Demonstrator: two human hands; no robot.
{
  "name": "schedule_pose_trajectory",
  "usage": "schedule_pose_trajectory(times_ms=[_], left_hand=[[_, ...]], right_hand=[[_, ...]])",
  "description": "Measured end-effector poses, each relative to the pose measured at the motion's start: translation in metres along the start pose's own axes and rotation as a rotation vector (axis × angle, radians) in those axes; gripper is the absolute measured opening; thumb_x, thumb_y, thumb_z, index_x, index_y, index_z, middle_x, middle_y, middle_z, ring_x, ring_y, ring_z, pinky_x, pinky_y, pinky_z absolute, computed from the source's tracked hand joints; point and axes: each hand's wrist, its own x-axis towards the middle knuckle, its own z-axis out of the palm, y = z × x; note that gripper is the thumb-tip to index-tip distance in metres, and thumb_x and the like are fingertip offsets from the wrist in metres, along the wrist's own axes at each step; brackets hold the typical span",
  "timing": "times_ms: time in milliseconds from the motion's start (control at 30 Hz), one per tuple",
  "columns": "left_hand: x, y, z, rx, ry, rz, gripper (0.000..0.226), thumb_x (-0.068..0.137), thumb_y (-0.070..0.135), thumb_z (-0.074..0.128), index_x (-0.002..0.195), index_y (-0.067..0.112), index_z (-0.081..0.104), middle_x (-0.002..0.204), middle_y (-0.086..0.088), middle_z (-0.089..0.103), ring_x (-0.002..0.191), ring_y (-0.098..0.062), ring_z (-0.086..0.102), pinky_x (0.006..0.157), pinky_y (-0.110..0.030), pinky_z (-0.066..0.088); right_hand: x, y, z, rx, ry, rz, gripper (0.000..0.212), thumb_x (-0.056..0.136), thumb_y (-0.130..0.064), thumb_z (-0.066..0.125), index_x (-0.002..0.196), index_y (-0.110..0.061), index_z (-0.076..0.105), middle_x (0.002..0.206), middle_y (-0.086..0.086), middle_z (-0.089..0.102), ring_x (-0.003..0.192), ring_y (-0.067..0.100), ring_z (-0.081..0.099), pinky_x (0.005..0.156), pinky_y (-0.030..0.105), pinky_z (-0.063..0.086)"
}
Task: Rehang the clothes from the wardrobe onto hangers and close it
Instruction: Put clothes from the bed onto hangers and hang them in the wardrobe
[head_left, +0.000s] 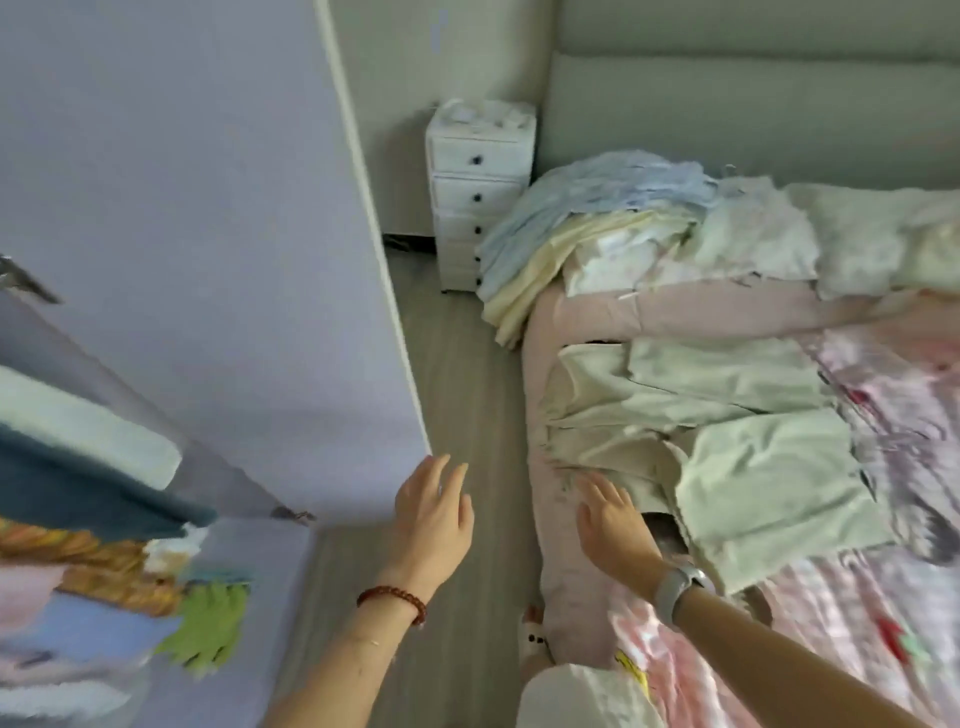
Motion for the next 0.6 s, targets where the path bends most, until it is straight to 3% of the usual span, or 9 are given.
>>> schedule_pose_trajectory(times_ms=[133,333,600], left_hand=[[0.078,0.101,0.055,-0.027,-0.178,0.287,0.044,0.095,0.026,0.039,0.138,0.018,0.039,0.148,-0.004,0.03,0.131,-0.023,0.032,0.107,-0.033,0.025],[0.155,0.231,0.148,0.038,-0.372,0.497,0.045,0.094,0.028,0.039,0.139,0.021,0.036,0.145,-0.001,0.033,0.131,-0.02,0.032,0.104,-0.034,0.031],[0.202,0.295,0.242,0.299,-0.473,0.351,0.061,0.095,0.041,0.036,0.146,0.017,0.014,0.153,-0.004,0.019,0.141,-0.021,0.014,0.111,-0.041,0.017]], right_hand=[[-0.003,0.106,-0.032,0.114,0.053,0.321,0.042,0.095,-0.017,0.036,0.137,-0.011,0.038,0.142,0.008,0.037,0.129,0.026,0.033,0.105,0.03,0.026],[0.015,0.265,-0.073,0.227,0.195,0.67,0.039,0.093,-0.006,0.039,0.131,0.001,0.042,0.134,0.02,0.045,0.123,0.035,0.041,0.103,0.032,0.025],[0.053,0.425,-0.08,0.391,0.268,1.053,0.043,0.09,-0.003,0.037,0.131,0.008,0.035,0.135,0.029,0.038,0.127,0.039,0.032,0.105,0.042,0.022]])
